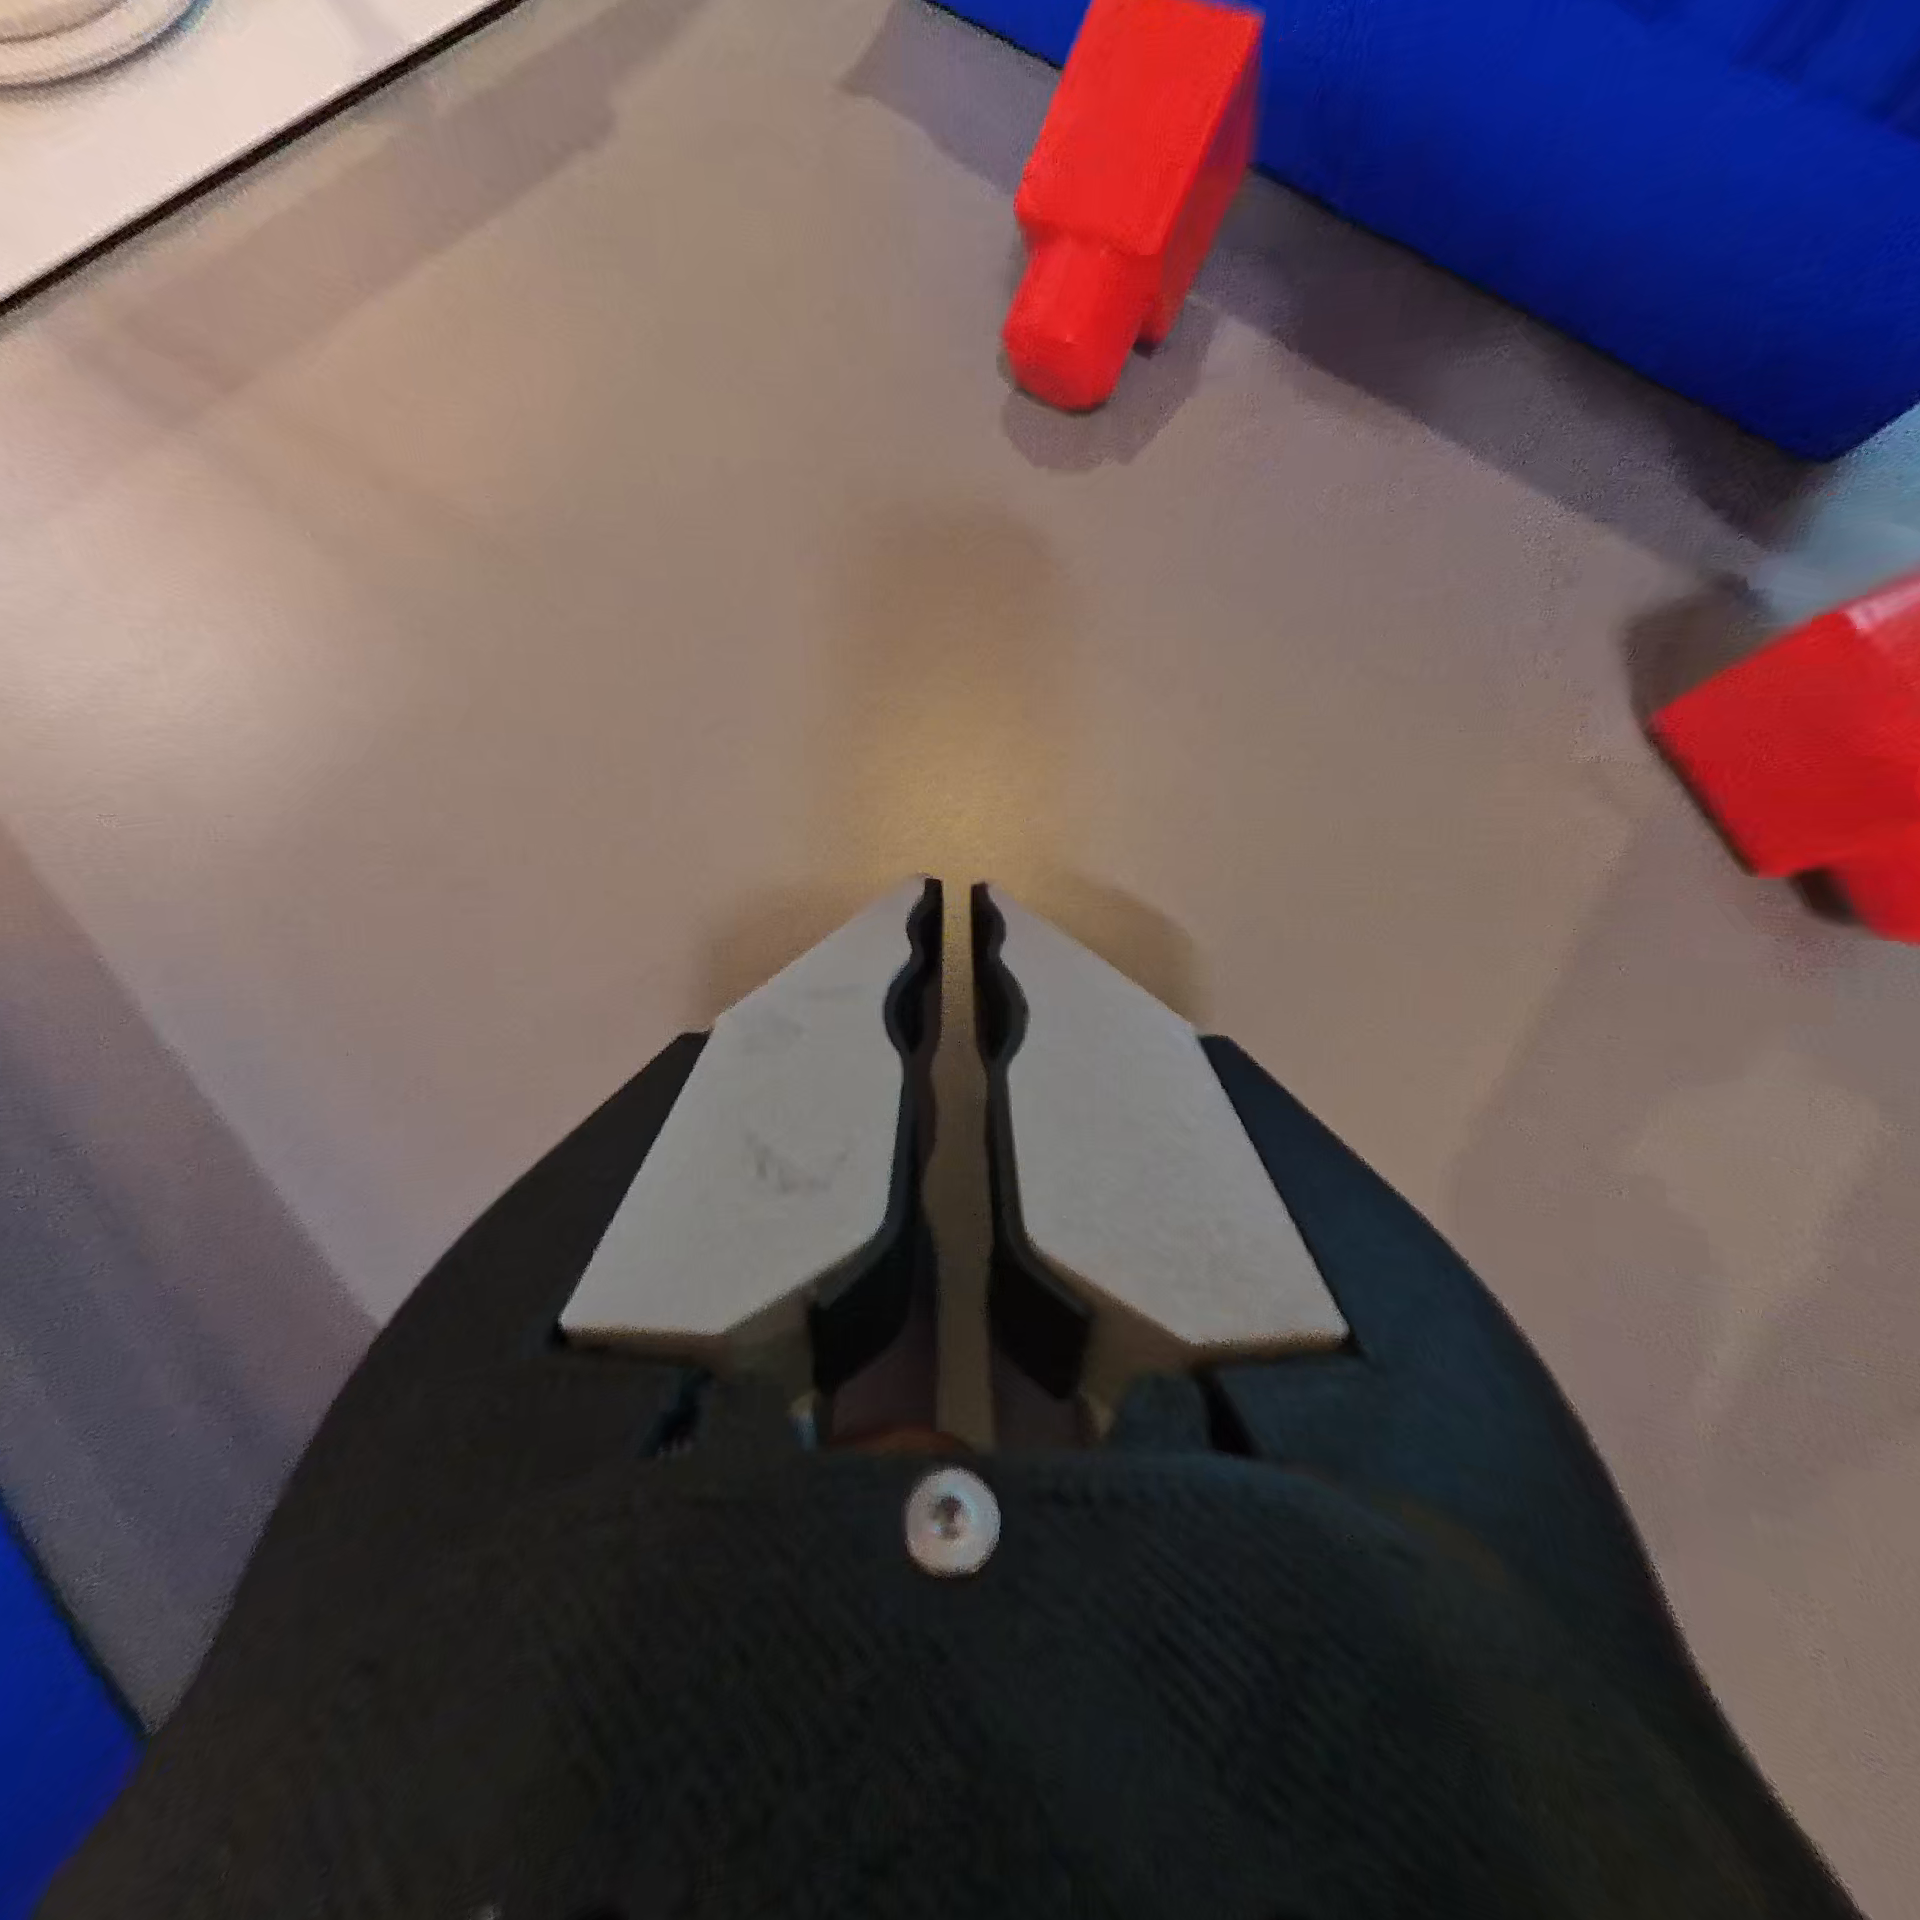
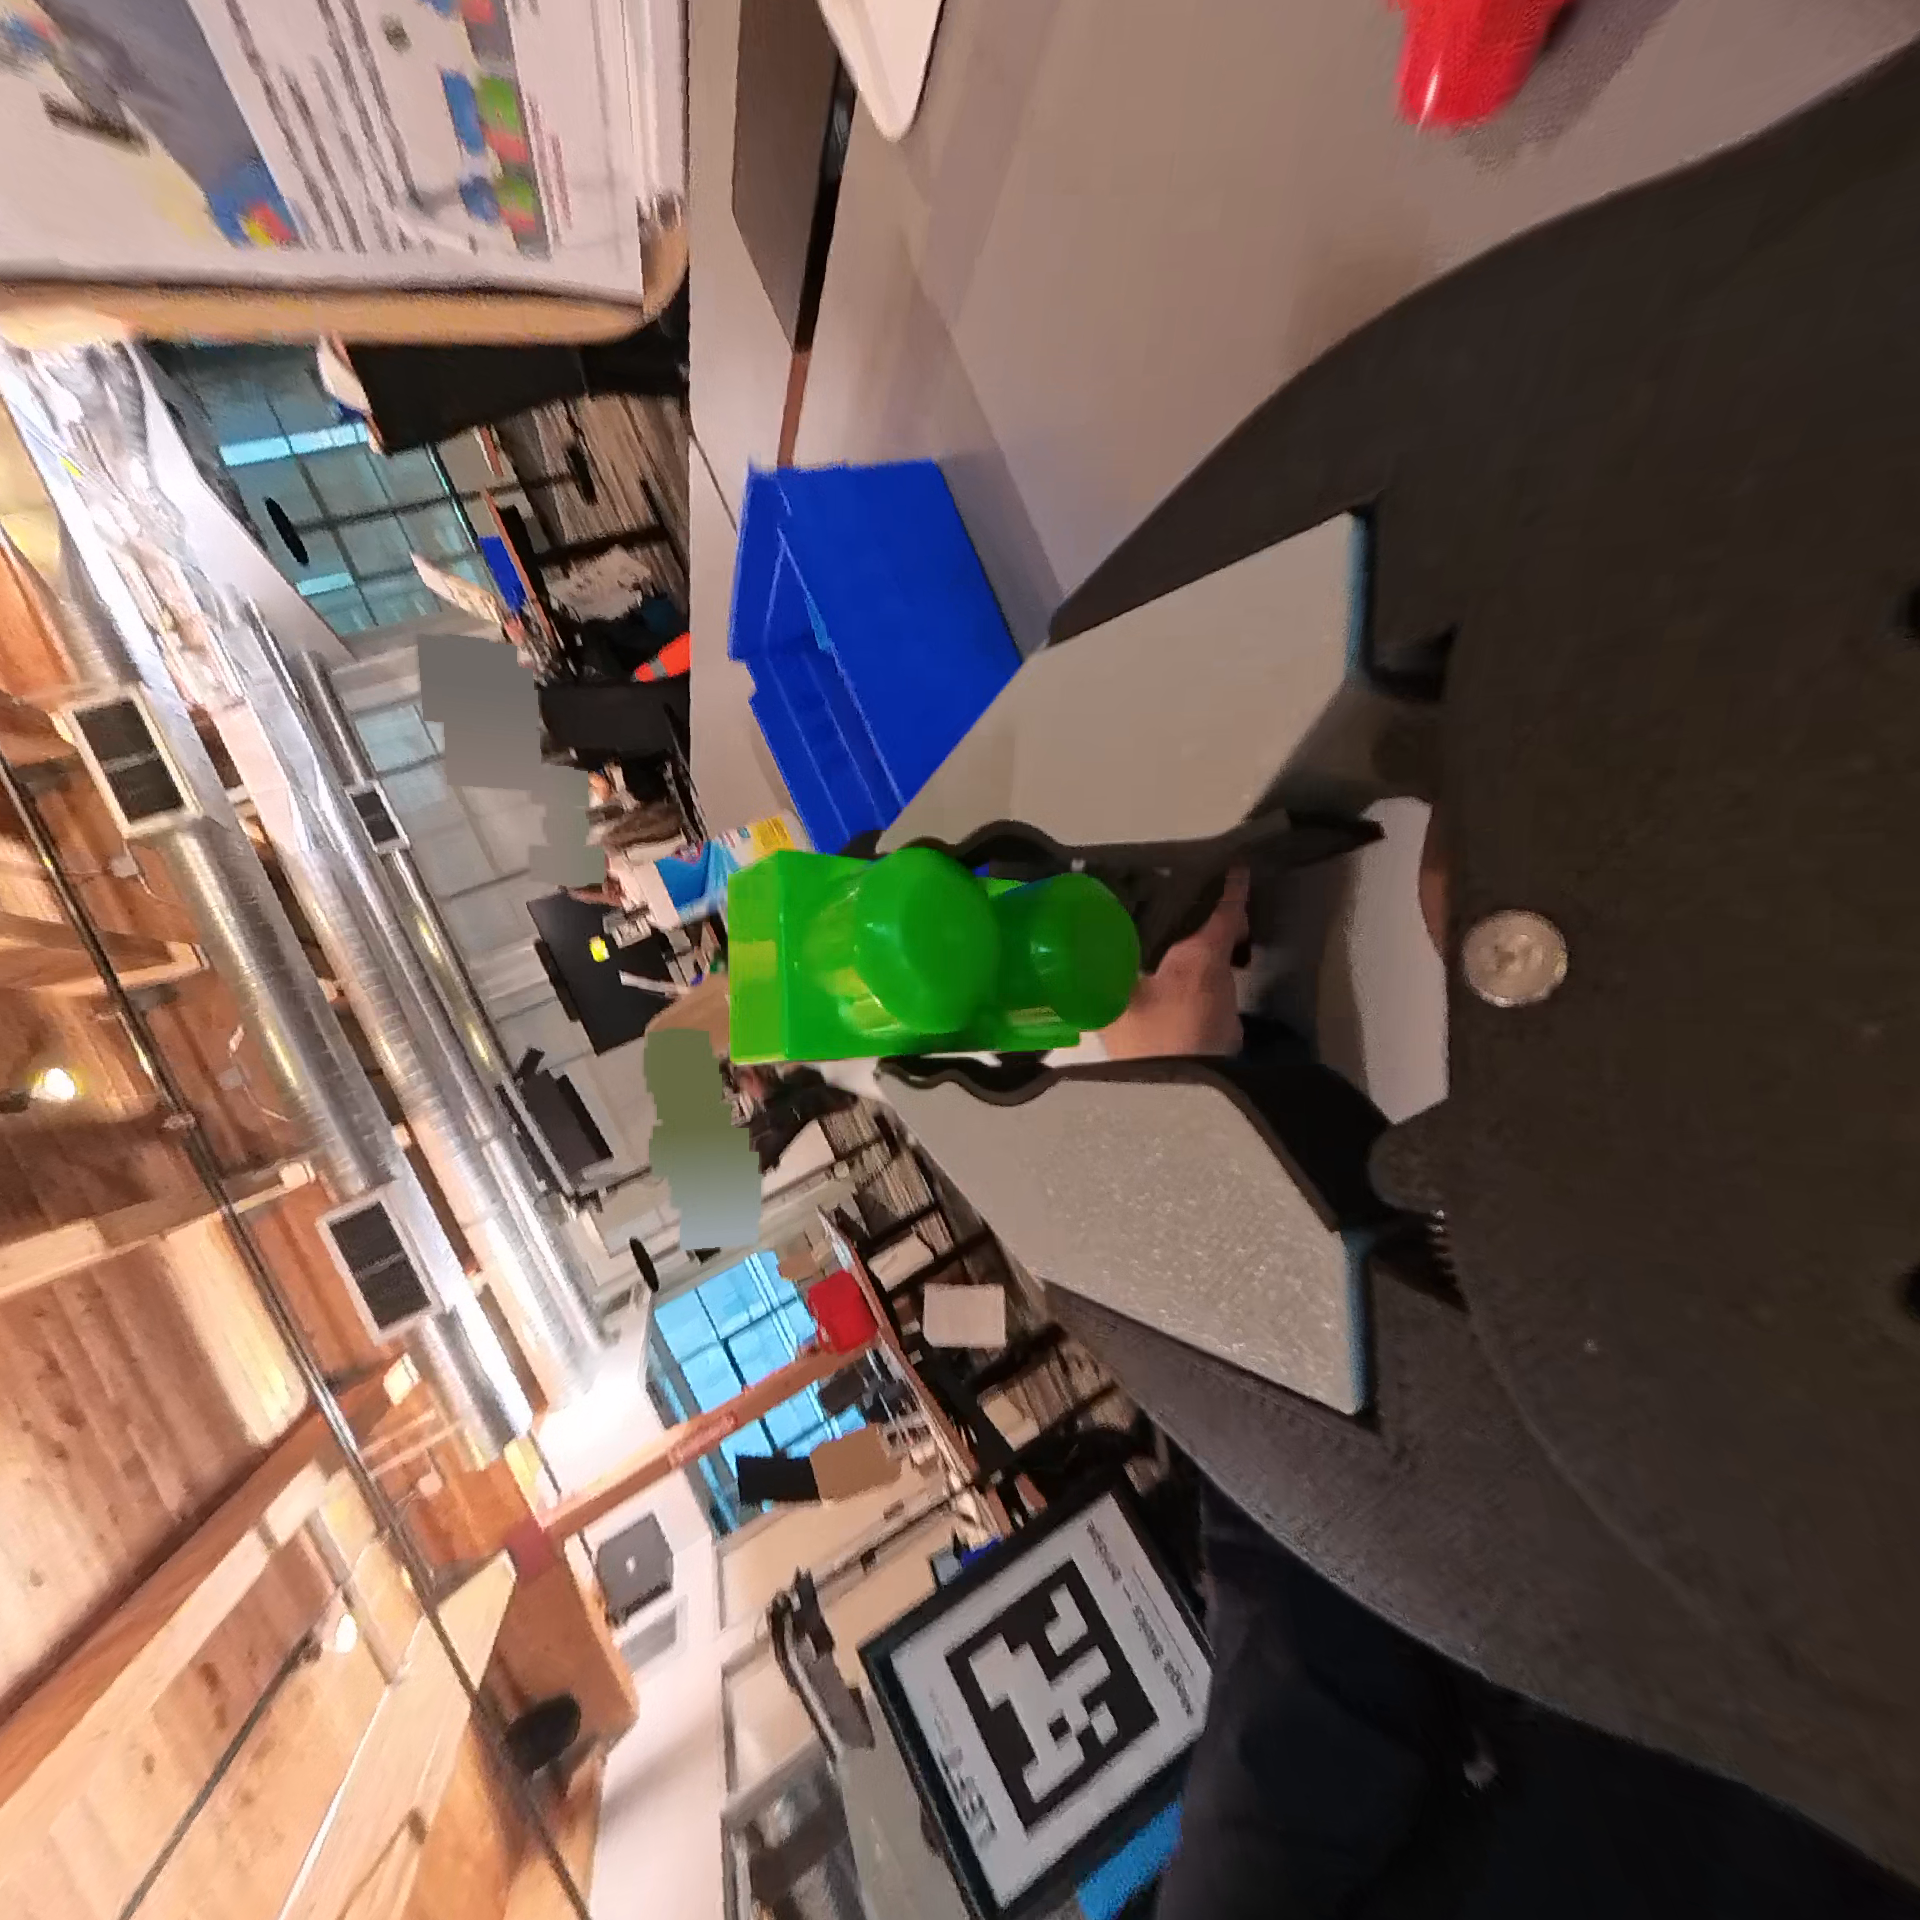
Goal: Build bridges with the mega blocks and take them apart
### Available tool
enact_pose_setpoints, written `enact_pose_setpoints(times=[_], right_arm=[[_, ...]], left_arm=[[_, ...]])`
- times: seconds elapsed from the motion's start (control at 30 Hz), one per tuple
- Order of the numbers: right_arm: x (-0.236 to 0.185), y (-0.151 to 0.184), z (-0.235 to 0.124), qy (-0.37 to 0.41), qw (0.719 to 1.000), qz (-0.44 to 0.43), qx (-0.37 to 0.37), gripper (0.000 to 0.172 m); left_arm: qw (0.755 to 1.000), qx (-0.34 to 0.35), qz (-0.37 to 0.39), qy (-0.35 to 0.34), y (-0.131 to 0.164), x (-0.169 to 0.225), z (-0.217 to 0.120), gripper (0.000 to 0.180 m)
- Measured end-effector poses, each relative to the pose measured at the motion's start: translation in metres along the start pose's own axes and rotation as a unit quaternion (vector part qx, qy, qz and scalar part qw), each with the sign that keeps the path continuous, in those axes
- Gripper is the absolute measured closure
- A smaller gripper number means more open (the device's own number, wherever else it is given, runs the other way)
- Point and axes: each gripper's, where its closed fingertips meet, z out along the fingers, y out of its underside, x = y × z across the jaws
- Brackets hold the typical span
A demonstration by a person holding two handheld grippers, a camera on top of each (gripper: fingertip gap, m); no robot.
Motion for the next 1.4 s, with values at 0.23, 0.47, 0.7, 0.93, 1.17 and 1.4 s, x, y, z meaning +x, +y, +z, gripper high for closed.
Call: enact_pose_setpoints(times=[0.23,0.47,0.7,0.93,1.17,1.4], right_arm=[[0.046,0.018,0.002,0.165,0.983,-0.077,-0.008,0.139],[0.055,0.020,0.008,0.295,0.924,-0.242,-0.022,0.139],[0.071,0.040,0.013,0.284,0.932,-0.212,-0.074,0.140],[0.072,0.031,-0.001,0.271,0.944,-0.175,-0.067,0.139],[0.067,0.039,0.001,0.246,0.950,-0.164,-0.094,0.140],[0.070,0.061,0.005,0.230,0.950,-0.141,-0.158,0.139]], left_arm=[[1.000,0.000,0.010,0.027,0.005,0.022,-0.006,0.133],[0.996,0.008,0.072,0.057,0.029,0.074,-0.038,0.107],[0.973,0.032,0.199,0.116,0.031,0.138,-0.052,0.114],[0.935,0.054,0.314,0.158,0.005,0.176,-0.040,0.126],[0.919,-0.007,0.318,0.234,0.011,0.183,-0.016,0.145],[0.957,0.063,0.161,0.233,-0.002,0.124,-0.033,0.146]])
